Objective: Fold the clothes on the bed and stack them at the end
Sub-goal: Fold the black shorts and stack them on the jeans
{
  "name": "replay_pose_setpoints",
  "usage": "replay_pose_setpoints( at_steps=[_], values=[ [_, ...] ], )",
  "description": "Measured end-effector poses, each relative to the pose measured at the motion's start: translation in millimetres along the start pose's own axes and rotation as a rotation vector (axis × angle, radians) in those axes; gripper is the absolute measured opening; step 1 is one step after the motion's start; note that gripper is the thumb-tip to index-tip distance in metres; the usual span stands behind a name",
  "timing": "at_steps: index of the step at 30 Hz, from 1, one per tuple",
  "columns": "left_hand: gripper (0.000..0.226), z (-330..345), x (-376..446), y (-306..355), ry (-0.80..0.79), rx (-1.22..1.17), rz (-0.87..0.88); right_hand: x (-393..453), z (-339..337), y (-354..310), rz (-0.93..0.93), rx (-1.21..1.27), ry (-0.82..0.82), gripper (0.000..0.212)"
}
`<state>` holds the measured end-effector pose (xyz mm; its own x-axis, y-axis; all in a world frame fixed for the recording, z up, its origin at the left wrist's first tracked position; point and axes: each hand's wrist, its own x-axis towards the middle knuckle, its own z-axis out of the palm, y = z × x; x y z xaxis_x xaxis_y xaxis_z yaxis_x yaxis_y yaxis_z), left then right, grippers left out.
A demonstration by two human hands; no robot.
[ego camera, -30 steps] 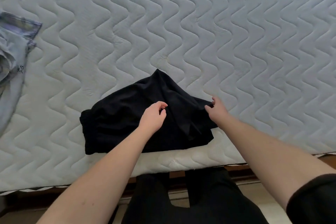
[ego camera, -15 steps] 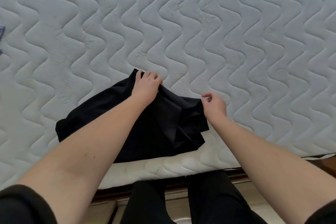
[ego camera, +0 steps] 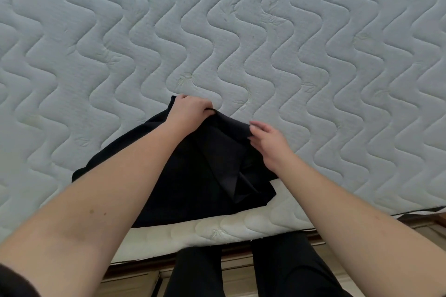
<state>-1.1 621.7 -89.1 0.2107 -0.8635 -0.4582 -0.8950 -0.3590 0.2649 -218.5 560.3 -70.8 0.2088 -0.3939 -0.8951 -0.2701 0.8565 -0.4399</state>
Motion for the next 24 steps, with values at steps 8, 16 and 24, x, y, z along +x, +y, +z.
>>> replay_pose_setpoints(
  at_steps=[8,16,24],
  values=[
    [0.056,3,9,-12,-0.035,0.049,-0.014,18,-5,-23,-0.096,0.002,0.043,0.044],
    [0.012,9,19,-10,0.078,-0.032,-0.123,31,17,-1,-0.087,-0.449,0.148,0.048],
    [0.023,4,20,-16,0.098,-0.059,-0.112,43,33,-13,0.133,-0.418,0.183,0.041]
  ],
)
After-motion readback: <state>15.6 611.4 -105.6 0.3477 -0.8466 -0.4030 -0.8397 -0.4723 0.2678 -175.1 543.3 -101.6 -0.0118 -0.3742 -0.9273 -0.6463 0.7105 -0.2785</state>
